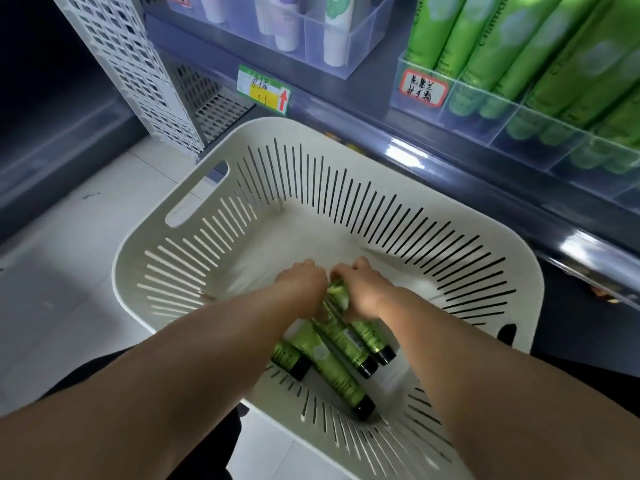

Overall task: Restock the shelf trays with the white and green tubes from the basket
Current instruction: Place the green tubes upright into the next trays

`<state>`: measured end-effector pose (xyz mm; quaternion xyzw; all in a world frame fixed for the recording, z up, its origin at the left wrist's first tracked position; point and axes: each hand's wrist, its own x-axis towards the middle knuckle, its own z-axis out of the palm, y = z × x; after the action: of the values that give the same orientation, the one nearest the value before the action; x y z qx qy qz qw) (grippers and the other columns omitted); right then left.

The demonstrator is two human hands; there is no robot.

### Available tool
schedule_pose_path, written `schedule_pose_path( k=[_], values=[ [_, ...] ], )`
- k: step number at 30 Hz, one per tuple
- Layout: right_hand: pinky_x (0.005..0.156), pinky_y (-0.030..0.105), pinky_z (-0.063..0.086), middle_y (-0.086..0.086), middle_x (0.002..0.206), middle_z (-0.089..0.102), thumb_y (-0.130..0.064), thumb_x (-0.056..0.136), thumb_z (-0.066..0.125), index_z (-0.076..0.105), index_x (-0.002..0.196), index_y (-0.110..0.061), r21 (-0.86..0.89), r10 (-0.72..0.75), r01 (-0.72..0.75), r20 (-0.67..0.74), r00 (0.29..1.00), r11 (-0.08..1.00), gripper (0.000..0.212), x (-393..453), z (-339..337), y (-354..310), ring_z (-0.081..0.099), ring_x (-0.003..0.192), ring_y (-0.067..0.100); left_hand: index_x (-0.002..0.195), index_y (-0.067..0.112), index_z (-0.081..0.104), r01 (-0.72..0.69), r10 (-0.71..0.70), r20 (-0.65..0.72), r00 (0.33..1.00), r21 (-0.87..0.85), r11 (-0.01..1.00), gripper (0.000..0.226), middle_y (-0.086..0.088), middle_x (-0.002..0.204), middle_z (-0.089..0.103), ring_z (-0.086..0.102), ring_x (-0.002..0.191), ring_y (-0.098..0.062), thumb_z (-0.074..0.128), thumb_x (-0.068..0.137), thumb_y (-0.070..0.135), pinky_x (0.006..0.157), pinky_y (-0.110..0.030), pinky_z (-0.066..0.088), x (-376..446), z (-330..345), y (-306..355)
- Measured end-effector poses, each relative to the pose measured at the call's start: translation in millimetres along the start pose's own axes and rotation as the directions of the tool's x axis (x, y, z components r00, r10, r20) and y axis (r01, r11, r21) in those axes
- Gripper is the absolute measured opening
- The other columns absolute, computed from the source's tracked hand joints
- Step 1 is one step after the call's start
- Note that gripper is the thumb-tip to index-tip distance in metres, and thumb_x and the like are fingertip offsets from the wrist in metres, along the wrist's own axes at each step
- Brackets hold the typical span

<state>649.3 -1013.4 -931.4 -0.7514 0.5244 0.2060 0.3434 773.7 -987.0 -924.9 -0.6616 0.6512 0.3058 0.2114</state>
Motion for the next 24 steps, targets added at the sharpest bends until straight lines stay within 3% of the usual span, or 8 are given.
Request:
schedule_pose_path(
  k=[4, 7, 10, 12, 16, 20, 22, 24],
  values=[
    [0.068, 0.035, 0.046, 0.009, 0.116, 0.046, 0.001, 0.079, 0.064, 0.044, 0.115, -0.019, -0.026, 0.024, -0.025, -0.034, 0.999, 0.999, 0.046, 0, 0, 0, 0.052, 0.088, 0.027, 0.116, 0.01, 0.05, -0.008, 0.009, 0.063, 0.998, -0.012, 1.0, 0.059, -0.006, 0.107, 0.049, 0.054, 0.101, -0.026, 0.077, 0.075, 0.042, 0.075, -0.034, 0.045, 1, -3, -1],
    [0.073, 0.034, 0.048, 0.011, 0.114, 0.057, 0.007, 0.083, 0.053, 0.052, 0.119, -0.013, 0.003, 0.048, -0.048, -0.081, 0.996, 0.999, 0.04, 0, -5, 0, 0.056, 0.094, 0.028, 0.098, 0.007, 0.056, -0.051, 0.055, 0.089, 0.995, -0.046, 0.998, 0.043, -0.006, 0.091, 0.055, 0.056, 0.092, -0.027, 0.077, 0.076, 0.038, 0.07, -0.031, 0.043, -1, -8, -2],
    [0.073, 0.031, 0.052, 0.01, 0.111, 0.064, 0.008, 0.085, 0.05, 0.066, 0.111, -0.008, 0.022, 0.071, -0.069, -0.149, 0.986, 0.997, 0.034, -1, -14, 0, 0.063, 0.093, 0.027, 0.108, 0.002, 0.065, -0.061, 0.074, 0.094, 0.993, -0.132, 0.989, 0.044, -0.011, 0.105, 0.069, 0.064, 0.095, -0.027, 0.073, 0.08, 0.035, 0.071, -0.029, 0.046, -9, -15, 2],
    [0.075, 0.03, 0.054, 0.008, 0.107, 0.067, 0.002, 0.089, 0.05, 0.07, 0.106, -0.008, 0.032, 0.085, -0.08, -0.176, 0.981, 0.996, 0.028, -5, -23, 0, 0.065, 0.092, 0.025, 0.101, 0.001, 0.069, -0.084, 0.1, 0.08, 0.992, -0.184, 0.979, 0.034, -0.009, 0.094, 0.074, 0.066, 0.081, -0.021, 0.069, 0.085, 0.031, 0.068, -0.027, 0.049, -15, -25, 7],
    [0.061, 0.027, 0.047, 0.005, 0.079, 0.064, -0.005, 0.088, 0.052, 0.07, 0.084, -0.006, 0.031, 0.057, -0.05, -0.264, 0.963, 0.998, 0.019, -18, -39, 4, 0.063, 0.079, 0.023, 0.1, 0.005, 0.071, -0.137, 0.123, -0.112, 0.986, -0.134, 0.981, 0.022, -0.01, 0.089, 0.067, 0.061, 0.086, -0.024, 0.059, 0.089, 0.019, 0.071, -0.03, 0.047, -32, -47, 20],
    [0.072, 0.026, 0.046, -0.002, 0.094, 0.069, -0.013, 0.09, 0.058, 0.075, 0.095, -0.017, 0.098, 0.016, 0.024, -0.391, 0.92, 0.995, 0.018, -49, -51, 4, 0.063, 0.087, 0.016, 0.102, 0.012, 0.074, -0.152, 0.122, -0.27, 0.955, -0.093, 0.984, 0.022, -0.009, 0.098, 0.071, 0.065, 0.094, -0.024, 0.06, 0.087, 0.018, 0.081, -0.031, 0.05, -50, -59, 29],
    [0.074, 0.026, 0.043, -0.002, 0.098, 0.069, -0.016, 0.091, 0.058, 0.075, 0.101, -0.019, 0.056, -0.045, 0.078, -0.451, 0.891, 0.995, 0.019, -69, -59, 3, 0.062, 0.089, 0.018, 0.101, 0.014, 0.075, -0.161, 0.128, -0.329, 0.936, -0.073, 0.984, 0.021, -0.008, 0.098, 0.071, 0.065, 0.095, -0.025, 0.06, 0.087, 0.019, 0.082, -0.03, 0.051, -61, -66, 34],
    [0.076, 0.03, 0.049, 0.0, 0.097, 0.07, -0.014, 0.09, 0.055, 0.075, 0.097, -0.02, 0.037, -0.081, 0.118, -0.523, 0.848, 0.992, 0.023, -88, -69, 2, 0.064, 0.088, 0.022, 0.099, 0.015, 0.074, -0.17, 0.129, -0.398, 0.908, -0.07, 0.983, 0.019, -0.007, 0.097, 0.07, 0.064, 0.096, -0.026, 0.06, 0.087, 0.02, 0.078, -0.028, 0.048, -75, -75, 40]
  ],
)
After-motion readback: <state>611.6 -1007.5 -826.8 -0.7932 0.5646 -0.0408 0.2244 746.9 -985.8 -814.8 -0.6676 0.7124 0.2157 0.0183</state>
